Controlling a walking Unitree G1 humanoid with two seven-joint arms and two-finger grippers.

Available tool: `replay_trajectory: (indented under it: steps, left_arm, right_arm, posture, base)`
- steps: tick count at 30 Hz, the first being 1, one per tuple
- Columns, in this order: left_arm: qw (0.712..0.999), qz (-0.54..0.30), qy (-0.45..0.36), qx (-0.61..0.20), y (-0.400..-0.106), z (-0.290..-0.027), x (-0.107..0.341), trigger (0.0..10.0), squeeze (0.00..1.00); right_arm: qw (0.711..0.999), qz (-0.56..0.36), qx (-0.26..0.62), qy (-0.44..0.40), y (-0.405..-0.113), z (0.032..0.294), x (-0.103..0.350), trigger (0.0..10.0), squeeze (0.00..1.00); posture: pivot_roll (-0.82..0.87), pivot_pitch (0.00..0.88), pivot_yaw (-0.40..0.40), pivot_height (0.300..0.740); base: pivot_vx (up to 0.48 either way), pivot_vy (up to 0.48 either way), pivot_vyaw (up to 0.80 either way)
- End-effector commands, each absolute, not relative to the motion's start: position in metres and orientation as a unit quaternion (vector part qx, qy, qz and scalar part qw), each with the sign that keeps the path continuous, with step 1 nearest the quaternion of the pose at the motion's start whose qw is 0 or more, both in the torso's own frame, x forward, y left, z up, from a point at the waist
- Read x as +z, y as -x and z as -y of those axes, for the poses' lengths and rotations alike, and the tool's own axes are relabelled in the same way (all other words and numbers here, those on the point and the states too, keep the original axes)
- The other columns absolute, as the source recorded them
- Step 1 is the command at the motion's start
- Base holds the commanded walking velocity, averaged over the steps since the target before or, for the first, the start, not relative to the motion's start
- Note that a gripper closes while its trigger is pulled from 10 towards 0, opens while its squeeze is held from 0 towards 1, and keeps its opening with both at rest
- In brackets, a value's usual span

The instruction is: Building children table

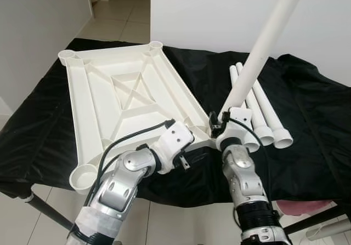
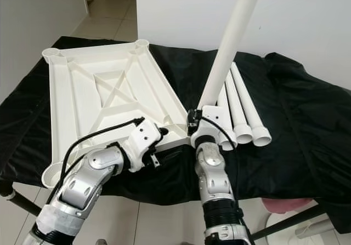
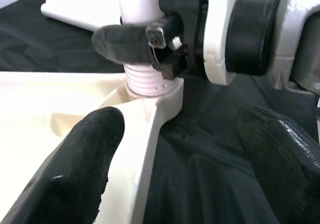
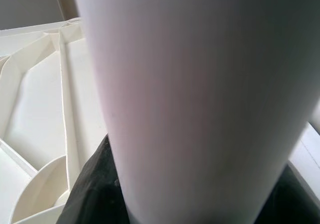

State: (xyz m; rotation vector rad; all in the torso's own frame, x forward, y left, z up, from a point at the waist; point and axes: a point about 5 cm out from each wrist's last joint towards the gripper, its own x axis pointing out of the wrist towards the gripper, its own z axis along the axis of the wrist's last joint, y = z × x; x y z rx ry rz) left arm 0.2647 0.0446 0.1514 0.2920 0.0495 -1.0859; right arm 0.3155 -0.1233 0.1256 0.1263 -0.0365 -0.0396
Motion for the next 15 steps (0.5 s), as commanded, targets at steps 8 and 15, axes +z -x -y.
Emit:
replay_trajectory:
  steps: [8, 15]
  left_arm:
    - [0.862, -0.027, -0.140, -0.486, -0.269, -0.049, 0.151, 10.0, 0.00]
    - [0.859, -0.029, -0.140, -0.491, -0.267, -0.049, 0.151, 10.0, 0.00]
  right_arm:
    - [0.996, -0.003, -0.040, -0.082, -0.312, 0.128, 0.123, 10.0, 0.00]
    - [0.997, 0.021, 0.009, -0.077, -0.309, 0.127, 0.129, 10.0, 1.00]
  posture:
    - [0.00, 0.000, -0.042, 0.740]
    - [0.00, 0.000, -0.032, 0.740]
  base:
    - [0.000, 0.000, 0.00]
    - [0.000, 0.000, 0.00]
